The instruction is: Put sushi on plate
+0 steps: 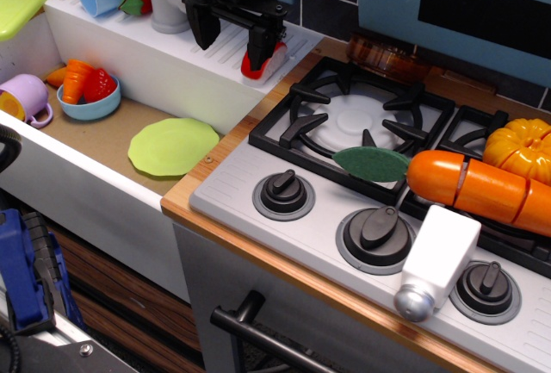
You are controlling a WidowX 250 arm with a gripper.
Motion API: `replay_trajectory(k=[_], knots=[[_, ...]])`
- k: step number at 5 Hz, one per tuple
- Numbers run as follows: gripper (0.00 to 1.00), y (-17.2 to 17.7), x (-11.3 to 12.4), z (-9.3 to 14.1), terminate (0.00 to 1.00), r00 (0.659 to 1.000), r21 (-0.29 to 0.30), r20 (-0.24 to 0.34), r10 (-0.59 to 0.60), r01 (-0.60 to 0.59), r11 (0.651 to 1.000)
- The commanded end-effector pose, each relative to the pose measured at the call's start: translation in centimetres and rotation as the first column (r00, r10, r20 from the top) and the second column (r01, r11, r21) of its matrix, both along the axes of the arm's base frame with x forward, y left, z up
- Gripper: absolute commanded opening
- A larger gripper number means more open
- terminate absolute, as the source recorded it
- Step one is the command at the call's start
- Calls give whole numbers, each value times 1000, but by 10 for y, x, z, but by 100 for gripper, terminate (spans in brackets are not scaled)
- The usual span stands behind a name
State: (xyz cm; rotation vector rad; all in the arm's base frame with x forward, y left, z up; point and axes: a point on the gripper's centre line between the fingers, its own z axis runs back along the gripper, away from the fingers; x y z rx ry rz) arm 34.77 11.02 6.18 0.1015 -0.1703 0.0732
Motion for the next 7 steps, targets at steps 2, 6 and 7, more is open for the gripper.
replay_trajectory(k=[2,6,7], knots=[[100,0,7,2,0,1000,-5,13,-13,13,1000],[100,5,37,-6,0,995,5,54,-82,82,997],[100,6,47,-8,0,995,-14,42,-94,94,995]])
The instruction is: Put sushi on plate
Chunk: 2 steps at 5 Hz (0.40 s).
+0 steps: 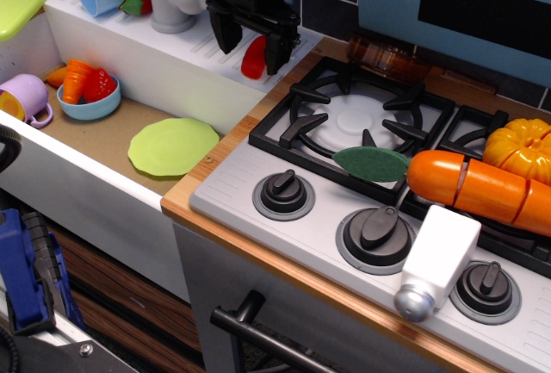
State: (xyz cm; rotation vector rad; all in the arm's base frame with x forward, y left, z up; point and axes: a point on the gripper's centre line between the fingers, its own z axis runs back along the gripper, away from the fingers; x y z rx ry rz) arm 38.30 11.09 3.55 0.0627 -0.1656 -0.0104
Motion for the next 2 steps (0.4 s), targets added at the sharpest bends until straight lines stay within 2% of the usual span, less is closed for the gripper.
replay_trajectory(k=[1,2], knots=[[100,5,17,14,0,999,-3,53,-12,12,1000],[100,1,22,4,0,998,-21,68,10,-8,1000]])
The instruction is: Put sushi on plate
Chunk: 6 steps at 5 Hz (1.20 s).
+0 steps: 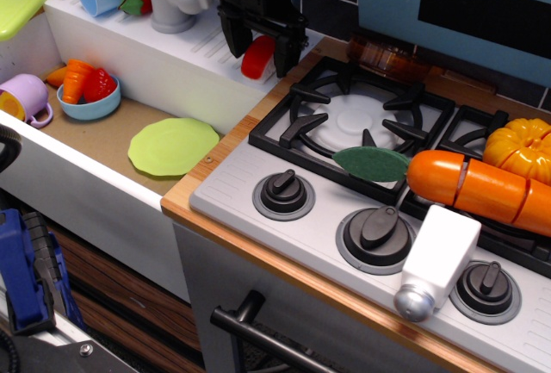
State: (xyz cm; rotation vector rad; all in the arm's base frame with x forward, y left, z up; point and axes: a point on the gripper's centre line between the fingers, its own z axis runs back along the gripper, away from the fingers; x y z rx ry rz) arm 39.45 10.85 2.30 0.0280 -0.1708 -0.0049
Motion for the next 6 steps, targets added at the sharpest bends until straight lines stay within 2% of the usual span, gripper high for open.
replay_trajectory(k=[1,2,3,5,6], knots=[[0,0,9,14,0,997,16,67,40,-41,999],[0,0,9,11,0,997,9,69,44,-44,999],[0,2,-2,20,0,995,28,46,84,-85,996],[0,15,-51,30,0,977,102,54,208,-213,972],[0,35,-72,29,0,972,118,53,229,-234,965]])
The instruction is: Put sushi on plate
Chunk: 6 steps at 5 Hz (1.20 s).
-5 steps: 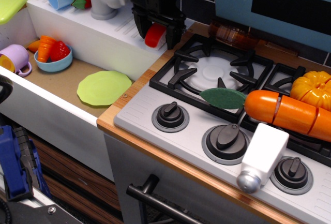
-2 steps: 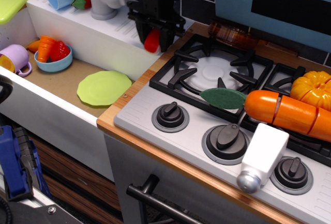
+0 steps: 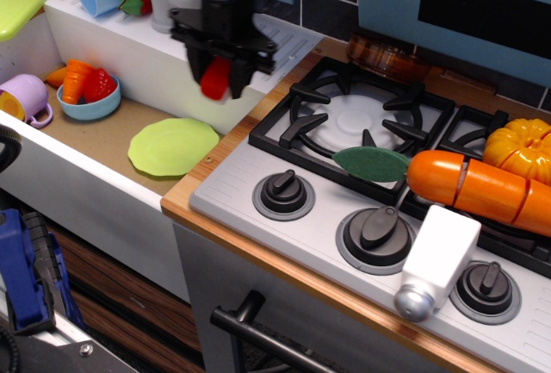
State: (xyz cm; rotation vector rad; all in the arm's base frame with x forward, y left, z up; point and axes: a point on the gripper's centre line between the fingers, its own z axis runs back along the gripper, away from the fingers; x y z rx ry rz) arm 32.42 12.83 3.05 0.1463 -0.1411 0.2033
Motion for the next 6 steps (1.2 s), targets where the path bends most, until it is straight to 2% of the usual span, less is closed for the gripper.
replay_trajectory(k=[1,2,3,4,6], knots=[[0,38,-9,4,0,995,46,102,1,-6,999],[0,49,-6,-17,0,990,56,137,-19,11,998],[0,51,-5,-36,0,988,36,151,-14,8,999],[100,47,-3,-49,0,987,-10,159,-12,14,1000],[100,43,-5,-61,0,988,-24,155,-3,7,1000]])
